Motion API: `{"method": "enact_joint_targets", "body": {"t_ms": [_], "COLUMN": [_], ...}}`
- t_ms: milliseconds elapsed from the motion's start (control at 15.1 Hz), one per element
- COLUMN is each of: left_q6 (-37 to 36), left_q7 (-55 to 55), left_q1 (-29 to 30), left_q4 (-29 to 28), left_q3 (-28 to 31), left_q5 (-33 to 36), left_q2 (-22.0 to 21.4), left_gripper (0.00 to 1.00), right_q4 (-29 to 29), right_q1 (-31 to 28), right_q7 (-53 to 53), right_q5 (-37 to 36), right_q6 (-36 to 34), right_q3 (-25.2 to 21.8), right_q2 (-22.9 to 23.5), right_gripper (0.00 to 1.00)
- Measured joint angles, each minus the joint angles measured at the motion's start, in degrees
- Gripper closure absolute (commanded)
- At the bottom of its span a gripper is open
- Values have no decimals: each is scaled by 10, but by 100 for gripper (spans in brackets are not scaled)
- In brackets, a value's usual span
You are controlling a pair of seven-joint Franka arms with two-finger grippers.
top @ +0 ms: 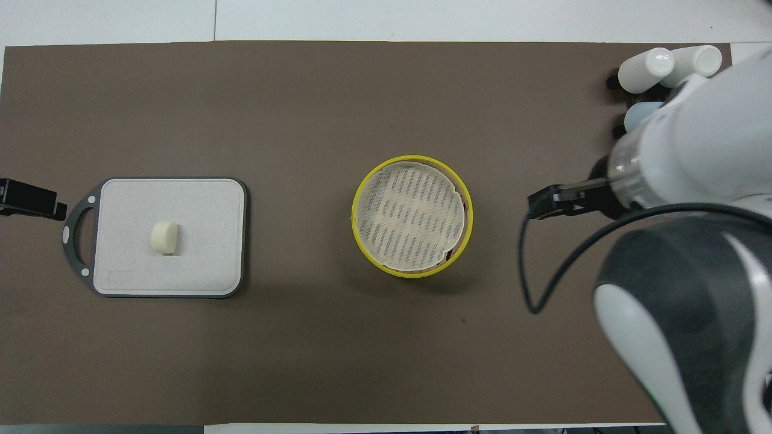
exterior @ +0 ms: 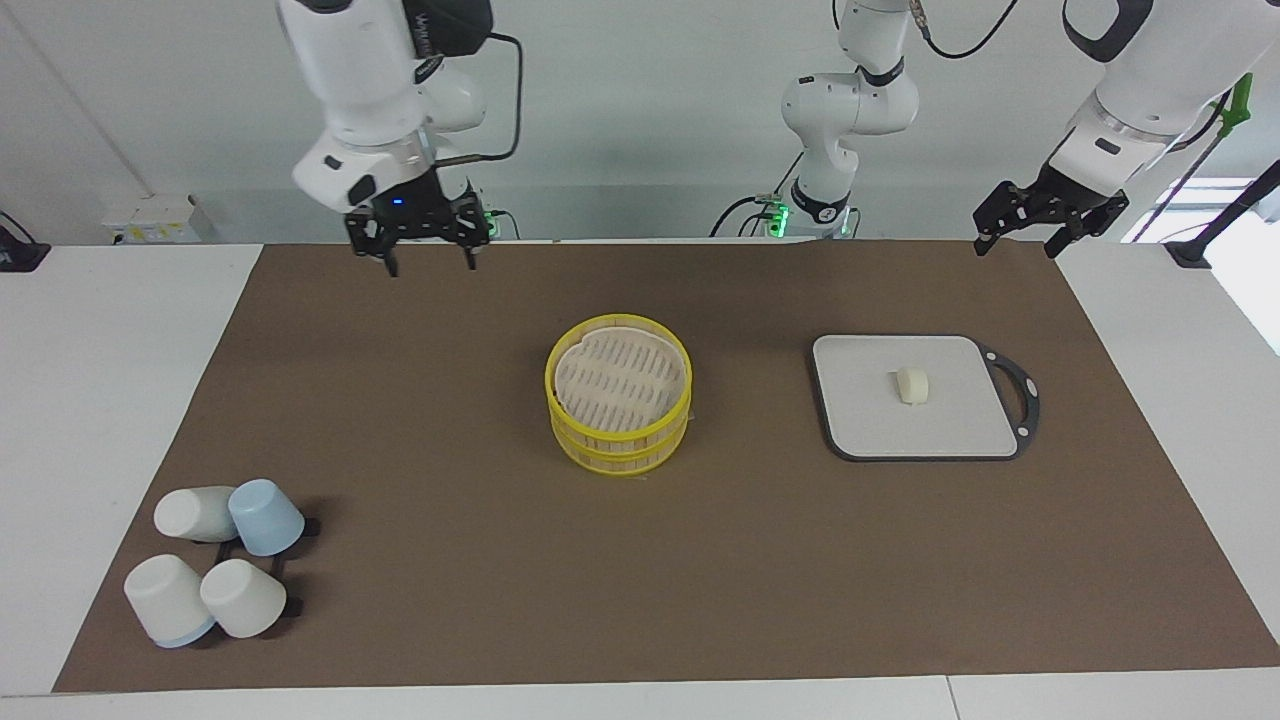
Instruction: Place bun in steamer
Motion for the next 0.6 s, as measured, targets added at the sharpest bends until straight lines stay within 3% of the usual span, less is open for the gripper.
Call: {"method": "enact_joint_targets", "body": {"t_ms": [132,264,397,595], "left_q6": [56,152,239,325], "left_q7": [0,0,1,1], "left_q1": [0,1,1,0], "left_q4": [-58,-161,-264,-356], "left_q3": [1,2,4,3], "left_q5": [0,0,0,0], "left_q2": [-15,-40,-61,-57], "left_gripper": [0,0,0,0], "right_q4": [56,98,113,102], "right_q1": [66,137,188,223], "right_q7": [105,202,254,281], "right_q5": [-13,-34,-55,-89], "right_q6": [11,69,133,189], "right_q3": [21,22,22,22], "right_q2": [65,142,206,258], "right_gripper": [0,0,0,0]}}
